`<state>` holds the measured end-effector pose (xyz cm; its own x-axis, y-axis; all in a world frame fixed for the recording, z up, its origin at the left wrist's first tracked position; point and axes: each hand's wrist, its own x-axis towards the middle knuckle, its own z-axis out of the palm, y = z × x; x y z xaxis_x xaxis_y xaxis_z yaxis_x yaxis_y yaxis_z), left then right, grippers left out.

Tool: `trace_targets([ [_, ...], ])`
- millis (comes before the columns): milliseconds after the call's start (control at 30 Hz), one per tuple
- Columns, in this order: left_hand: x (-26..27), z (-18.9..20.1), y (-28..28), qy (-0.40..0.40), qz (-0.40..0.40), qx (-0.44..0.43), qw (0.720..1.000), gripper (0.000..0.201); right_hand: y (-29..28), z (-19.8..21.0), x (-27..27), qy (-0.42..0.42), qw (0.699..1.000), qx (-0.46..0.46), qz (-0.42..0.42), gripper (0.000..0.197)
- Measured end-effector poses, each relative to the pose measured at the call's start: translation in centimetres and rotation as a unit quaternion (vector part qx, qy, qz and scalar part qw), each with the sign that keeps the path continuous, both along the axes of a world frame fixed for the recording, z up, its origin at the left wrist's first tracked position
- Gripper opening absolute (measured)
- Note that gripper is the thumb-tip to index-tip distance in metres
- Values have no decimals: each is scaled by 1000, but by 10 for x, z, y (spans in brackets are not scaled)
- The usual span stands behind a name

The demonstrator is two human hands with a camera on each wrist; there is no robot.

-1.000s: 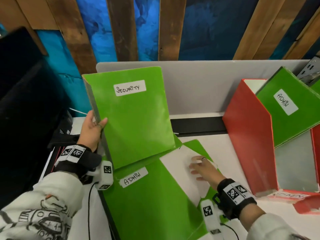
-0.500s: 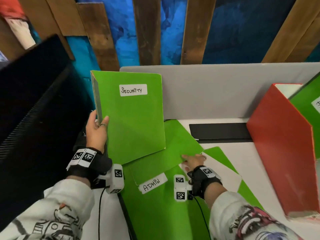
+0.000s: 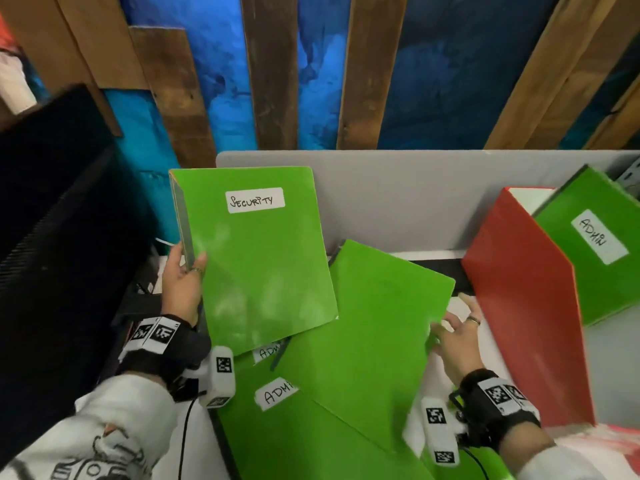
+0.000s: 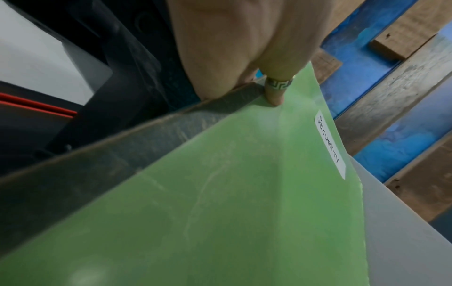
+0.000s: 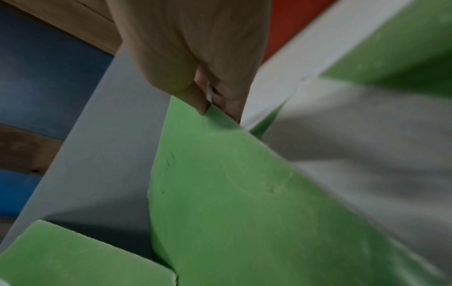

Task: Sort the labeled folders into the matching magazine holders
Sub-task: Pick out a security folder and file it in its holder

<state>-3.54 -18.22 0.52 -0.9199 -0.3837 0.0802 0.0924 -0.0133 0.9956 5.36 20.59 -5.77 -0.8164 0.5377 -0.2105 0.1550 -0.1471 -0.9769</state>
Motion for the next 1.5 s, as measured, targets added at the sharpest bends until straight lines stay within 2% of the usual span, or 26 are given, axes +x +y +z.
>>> trace_targets([
  [133, -4, -6, 13, -20, -35, 15, 999, 29, 23, 16, 8, 3, 1000, 14, 26, 61],
  [233, -3, -8, 21, -26, -58, 38, 997, 23, 33, 21, 12, 12, 1000, 0, 11, 58],
  [333, -2, -11, 32, -44, -97, 66, 992, 26, 37, 33, 14, 32, 999, -20, 17, 60],
  [533, 12, -12, 77, -106, -223, 123, 961, 20, 37, 71, 10, 89, 992, -60, 64, 55],
  [700, 19, 10, 117, -92, -291, 112, 946, 23, 31, 101, -1, 141, 977, -117, 106, 43],
  [767, 17, 19, 128, -84, -288, 92, 950, 20, 29, 114, -6, 164, 972, -126, 113, 39],
  [833, 10, 26, 130, -71, -252, 67, 963, 21, 27, 126, -13, 186, 968, -121, 119, 34],
  [933, 2, 38, 130, -22, -211, 17, 977, 25, 17, 142, -21, 206, 964, -84, 144, 21],
  [1033, -2, 57, 130, 41, -175, 44, 983, 33, 7, 151, -22, 191, 961, 10, 199, 43],
  [1067, -3, 62, 128, 51, -173, 65, 981, 35, 6, 152, -22, 191, 958, 38, 210, 45],
  [1167, -2, 71, 115, 42, -231, 119, 965, 40, 7, 152, -24, 204, 954, 55, 212, 43],
  [1233, 3, 74, 106, 9, -289, 94, 953, 44, 2, 153, -23, 217, 948, 52, 228, 44],
  [1333, 8, 71, 95, -1, -302, 103, 948, 36, -12, 153, -21, 219, 943, 39, 247, 40],
  [1433, 8, 70, 85, 22, -264, 96, 960, 23, -19, 144, -22, 173, 958, 11, 227, 26],
  [1500, 7, 70, 79, 39, -232, 87, 968, 25, -12, 125, -24, 87, 975, 23, 203, 18],
])
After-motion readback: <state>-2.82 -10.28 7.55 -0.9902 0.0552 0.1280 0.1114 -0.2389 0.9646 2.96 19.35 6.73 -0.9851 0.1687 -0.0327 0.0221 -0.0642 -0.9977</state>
